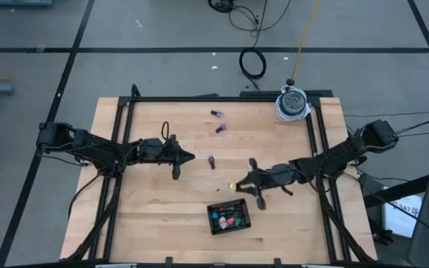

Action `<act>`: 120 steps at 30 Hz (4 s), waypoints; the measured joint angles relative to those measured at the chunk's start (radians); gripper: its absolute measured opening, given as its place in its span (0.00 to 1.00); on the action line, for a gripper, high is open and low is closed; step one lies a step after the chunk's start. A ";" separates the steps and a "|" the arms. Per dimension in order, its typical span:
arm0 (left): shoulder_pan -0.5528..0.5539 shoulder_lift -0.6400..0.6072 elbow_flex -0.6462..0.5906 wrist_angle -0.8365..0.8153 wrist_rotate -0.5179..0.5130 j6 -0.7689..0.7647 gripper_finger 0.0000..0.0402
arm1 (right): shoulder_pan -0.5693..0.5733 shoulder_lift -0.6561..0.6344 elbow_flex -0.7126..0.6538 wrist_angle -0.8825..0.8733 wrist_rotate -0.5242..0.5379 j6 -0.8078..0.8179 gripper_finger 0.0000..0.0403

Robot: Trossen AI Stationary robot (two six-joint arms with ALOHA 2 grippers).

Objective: Pick & Place Nail Polish
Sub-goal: Put the yellow nail polish bottle into the black bin

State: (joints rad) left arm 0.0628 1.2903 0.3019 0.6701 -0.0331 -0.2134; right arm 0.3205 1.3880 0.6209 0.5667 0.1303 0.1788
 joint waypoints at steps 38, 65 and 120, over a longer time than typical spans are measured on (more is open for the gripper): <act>0.000 0.000 0.000 0.000 0.000 0.000 0.05 | 0.040 0.000 0.000 0.052 0.331 -0.121 0.12; 0.000 0.000 0.000 0.000 0.000 0.000 0.05 | -0.011 0.021 -0.001 0.076 0.100 -0.070 0.12; 0.000 0.000 0.000 0.008 0.000 0.000 0.05 | -0.071 0.033 -0.117 0.224 -0.006 -0.054 0.12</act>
State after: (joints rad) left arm 0.0631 1.2900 0.3019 0.6777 -0.0334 -0.2134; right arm 0.2497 1.4212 0.5034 0.7909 0.1239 0.1243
